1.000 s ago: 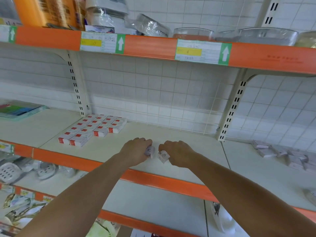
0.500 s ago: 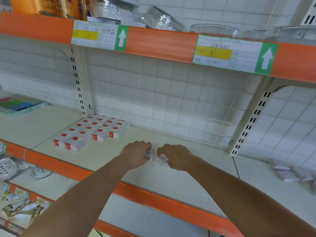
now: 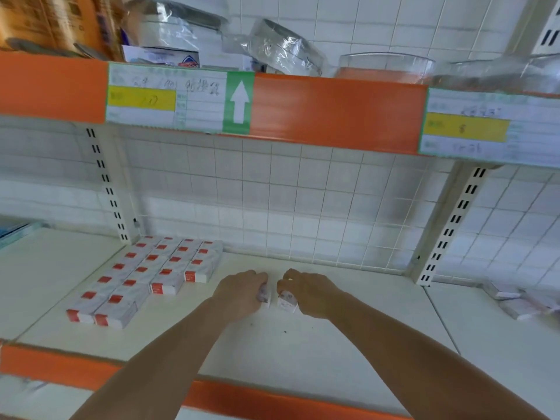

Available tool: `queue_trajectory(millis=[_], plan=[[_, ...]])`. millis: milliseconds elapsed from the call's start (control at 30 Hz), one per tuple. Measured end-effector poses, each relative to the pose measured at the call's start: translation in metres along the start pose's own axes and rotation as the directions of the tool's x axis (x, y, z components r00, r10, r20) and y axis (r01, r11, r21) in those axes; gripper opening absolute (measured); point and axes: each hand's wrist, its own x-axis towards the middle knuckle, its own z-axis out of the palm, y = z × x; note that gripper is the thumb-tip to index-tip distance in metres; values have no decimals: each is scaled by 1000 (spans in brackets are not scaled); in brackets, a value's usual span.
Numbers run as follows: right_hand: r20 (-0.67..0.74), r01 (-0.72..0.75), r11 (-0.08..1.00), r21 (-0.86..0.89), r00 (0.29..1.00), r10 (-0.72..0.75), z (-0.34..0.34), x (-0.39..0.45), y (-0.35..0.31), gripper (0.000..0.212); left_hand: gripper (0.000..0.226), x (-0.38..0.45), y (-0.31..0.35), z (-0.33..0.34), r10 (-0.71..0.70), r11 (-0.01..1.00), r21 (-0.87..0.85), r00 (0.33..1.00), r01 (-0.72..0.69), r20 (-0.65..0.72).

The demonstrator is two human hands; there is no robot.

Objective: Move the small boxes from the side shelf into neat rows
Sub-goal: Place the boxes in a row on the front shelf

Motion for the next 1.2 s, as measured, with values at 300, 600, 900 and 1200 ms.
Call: queue_trajectory(millis=[300,600,900,1200], plan=[[28,-48,999,11,998,47,-2,24,-16,56,22,17,-31,-8,74,996,49,995,-78,67],[22,-498,793,352,851,524,-9,36,-35,58,21,27,-44,-6,111,992,60,991,-115,74],[20,-404,783,473,893,449,-5,34,-40,51,22,30,-46,-1,135,990,41,989,-138,66],[-16,-331,824,460,925,380,-7,33,-33,53,33,33,-39,-1,105,993,54,992,-109,66]])
